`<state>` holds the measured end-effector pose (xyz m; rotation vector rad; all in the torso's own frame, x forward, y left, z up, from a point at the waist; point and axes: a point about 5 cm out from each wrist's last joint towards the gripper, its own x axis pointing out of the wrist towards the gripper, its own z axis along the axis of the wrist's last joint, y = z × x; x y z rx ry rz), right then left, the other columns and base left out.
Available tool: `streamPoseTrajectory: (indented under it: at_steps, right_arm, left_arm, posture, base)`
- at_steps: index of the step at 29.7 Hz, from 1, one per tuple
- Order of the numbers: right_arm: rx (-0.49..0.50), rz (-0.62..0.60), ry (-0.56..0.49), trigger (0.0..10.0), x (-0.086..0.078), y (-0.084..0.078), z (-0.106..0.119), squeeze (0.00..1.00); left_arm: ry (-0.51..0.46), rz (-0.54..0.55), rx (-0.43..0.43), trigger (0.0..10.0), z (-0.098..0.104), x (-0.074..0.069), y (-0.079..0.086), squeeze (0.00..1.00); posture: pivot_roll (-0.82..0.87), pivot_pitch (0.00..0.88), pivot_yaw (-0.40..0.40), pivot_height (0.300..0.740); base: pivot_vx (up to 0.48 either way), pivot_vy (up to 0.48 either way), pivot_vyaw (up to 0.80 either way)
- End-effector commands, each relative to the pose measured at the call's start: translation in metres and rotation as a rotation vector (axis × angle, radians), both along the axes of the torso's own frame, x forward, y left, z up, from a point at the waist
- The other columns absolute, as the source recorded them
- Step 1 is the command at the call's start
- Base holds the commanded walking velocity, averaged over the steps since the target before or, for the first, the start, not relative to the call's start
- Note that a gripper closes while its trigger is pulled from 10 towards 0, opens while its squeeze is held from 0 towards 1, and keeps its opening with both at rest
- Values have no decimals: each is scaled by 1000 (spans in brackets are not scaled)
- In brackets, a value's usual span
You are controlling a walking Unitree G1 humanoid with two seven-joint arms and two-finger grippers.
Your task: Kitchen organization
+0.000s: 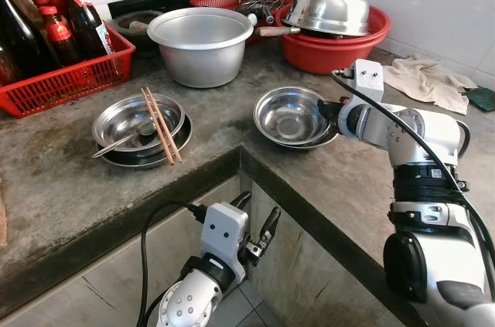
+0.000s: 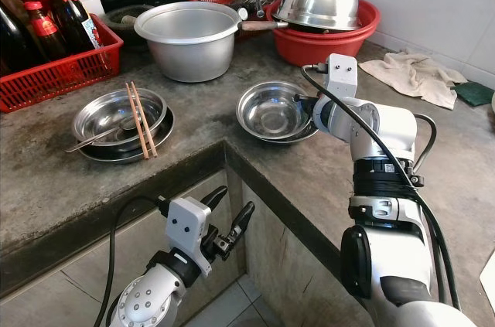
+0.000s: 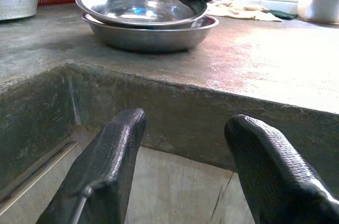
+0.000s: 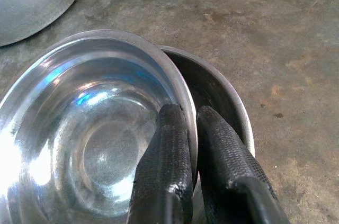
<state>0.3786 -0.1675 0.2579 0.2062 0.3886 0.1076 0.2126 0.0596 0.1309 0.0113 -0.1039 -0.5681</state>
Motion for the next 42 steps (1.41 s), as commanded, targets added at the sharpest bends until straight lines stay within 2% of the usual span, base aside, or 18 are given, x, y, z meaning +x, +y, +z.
streamPoseTrajectory:
  at_steps: [1, 4, 9, 10, 11, 12, 14, 22, 29, 35, 36, 39, 42]
  right_arm:
    - [-6, -12, 10, 0, 0, -3, 0, 0]
    - [9, -22, 4, 0, 0, -4, 0, 0]
    - [142, -93, -93, 0, 3, -11, 10, 0]
    - [142, -93, -93, 0, 3, -11, 10, 0]
    - [172, -107, -107, 0, 3, -13, 12, 0]
    - [255, -155, -137, 0, 3, -19, 15, 0]
    - [297, -180, -154, 0, 3, -24, 16, 0]
    - [345, -188, -166, 0, -2, -36, 21, 0]
    - [445, -187, -185, 0, -5, -40, 29, 0]
    - [482, -244, -282, 0, -9, -58, 45, 0]
    - [482, -244, -282, 0, -9, -58, 45, 0]
    - [542, -270, -392, 0, -17, -60, 53, 0]
    - [573, -281, -421, 0, -21, -59, 54, 0]
  left_arm:
    - [-10, 5, 0, 10000, 3, 0, 0, 0]
    - [-10, 6, 1, 10000, 2, 0, 0, 0]
    - [-11, 9, 1, 10000, 3, 0, 0, 0]
    - [-11, 9, 1, 10000, 3, 0, 0, 0]
    - [-11, 9, 2, 10000, 3, 0, 1, 0]
    - [-10, 10, 3, 10000, 2, 0, 1, 0]
    - [-10, 9, 3, 10000, 2, 0, 1, 0]
    - [-6, 7, 4, 10000, 1, 0, 1, 0]
    - [-5, 5, 5, 10000, 1, 0, 0, 0]
    - [-7, 4, 5, 10000, 1, 0, 0, 0]
    - [-7, 4, 5, 10000, 1, 0, 0, 0]
    - [-9, 0, 6, 10000, 0, 0, 0, 0]
    - [-10, 0, 6, 10000, 1, 0, 0, 0]
  posture:
    - [194, 88, -49, 740]
    - [196, 88, -47, 740]
    - [198, 87, -49, 740]
    - [198, 87, -49, 740]
    - [200, 86, -50, 740]
    - [198, 85, -49, 740]
    - [199, 83, -48, 740]
    - [193, 78, -43, 740]
    - [197, 70, -39, 740]
    - [193, 65, -40, 740]
    - [193, 65, -40, 740]
    - [188, 61, -35, 740]
    - [190, 61, -36, 740]
  base:
    - [0, 0, 0]
    - [0, 0, 0]
    - [0, 0, 0]
    - [0, 0, 0]
    - [0, 0, 0]
    - [0, 0, 0]
    - [0, 0, 0]
    - [0, 0, 0]
    - [0, 0, 0]
    - [0, 0, 0]
    - [0, 0, 0]
    - [0, 0, 0]
    - [0, 0, 0]
